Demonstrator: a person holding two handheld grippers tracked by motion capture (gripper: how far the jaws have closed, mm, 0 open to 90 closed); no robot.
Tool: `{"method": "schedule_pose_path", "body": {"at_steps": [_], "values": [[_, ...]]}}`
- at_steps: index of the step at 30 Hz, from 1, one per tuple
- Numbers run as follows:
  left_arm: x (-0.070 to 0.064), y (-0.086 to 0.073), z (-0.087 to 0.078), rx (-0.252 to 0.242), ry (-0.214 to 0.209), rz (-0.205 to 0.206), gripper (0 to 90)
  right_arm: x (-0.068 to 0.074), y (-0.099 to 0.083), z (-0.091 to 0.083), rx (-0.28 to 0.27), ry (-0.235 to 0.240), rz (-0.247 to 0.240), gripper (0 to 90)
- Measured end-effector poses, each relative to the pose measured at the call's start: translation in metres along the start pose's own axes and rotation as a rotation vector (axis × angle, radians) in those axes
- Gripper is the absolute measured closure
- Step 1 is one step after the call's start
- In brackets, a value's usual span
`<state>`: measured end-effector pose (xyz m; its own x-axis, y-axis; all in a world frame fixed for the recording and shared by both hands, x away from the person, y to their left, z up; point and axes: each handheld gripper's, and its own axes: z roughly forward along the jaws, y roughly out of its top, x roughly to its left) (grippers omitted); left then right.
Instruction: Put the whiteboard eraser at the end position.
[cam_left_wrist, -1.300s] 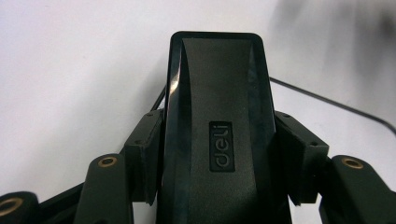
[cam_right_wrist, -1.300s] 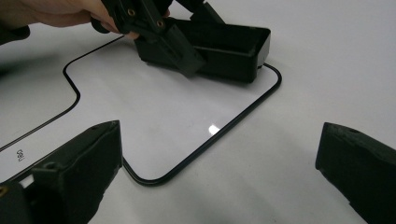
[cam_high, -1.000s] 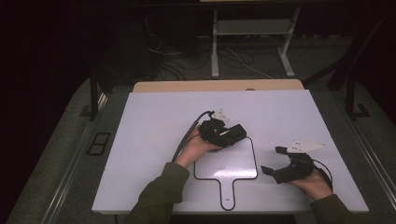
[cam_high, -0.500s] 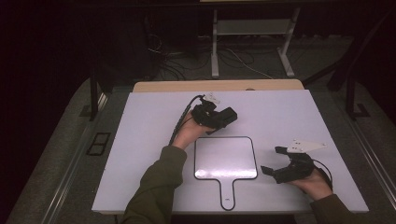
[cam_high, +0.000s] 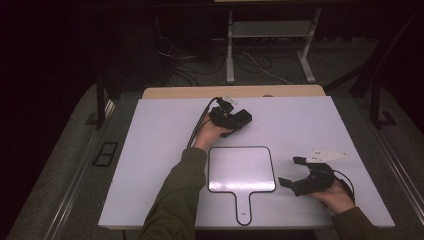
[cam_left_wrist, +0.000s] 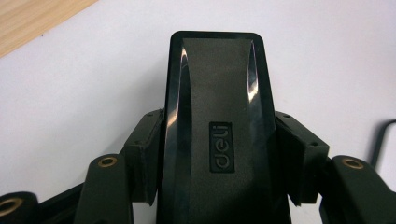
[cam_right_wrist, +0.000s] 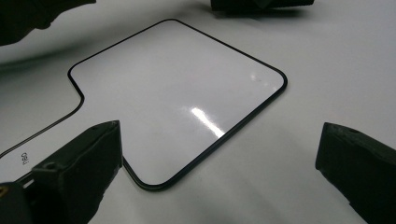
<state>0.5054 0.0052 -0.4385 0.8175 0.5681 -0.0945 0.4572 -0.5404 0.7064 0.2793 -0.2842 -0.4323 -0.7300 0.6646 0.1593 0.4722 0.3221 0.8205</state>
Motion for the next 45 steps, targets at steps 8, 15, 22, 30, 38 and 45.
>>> {"method": "schedule_pose_path", "body": {"at_steps": [8,15,22,30,38,45], "values": [[0.004,-0.005,0.009,-0.003,-0.014,-0.026,36.8,0.0,0.0,-0.002,-0.003,-0.001,0.003,0.0],[-0.002,-0.002,-0.022,-0.082,-0.024,-0.021,26.0,0.0,-0.001,-0.002,0.002,0.0,-0.002,0.0],[-0.016,-0.011,-0.052,-0.131,-0.052,0.006,22.8,-0.002,0.0,0.0,0.001,0.001,0.0,0.0],[-0.028,-0.028,-0.079,-0.159,-0.06,0.017,21.7,-0.002,0.001,0.002,-0.003,0.002,0.0,0.0],[-0.039,-0.054,-0.108,-0.184,-0.058,0.012,19.6,-0.002,0.0,0.001,-0.005,-0.006,0.004,0.0],[-0.049,-0.075,-0.126,-0.204,-0.058,0.009,17.5,-0.003,0.0,0.0,-0.011,-0.005,0.002,0.0]]}}
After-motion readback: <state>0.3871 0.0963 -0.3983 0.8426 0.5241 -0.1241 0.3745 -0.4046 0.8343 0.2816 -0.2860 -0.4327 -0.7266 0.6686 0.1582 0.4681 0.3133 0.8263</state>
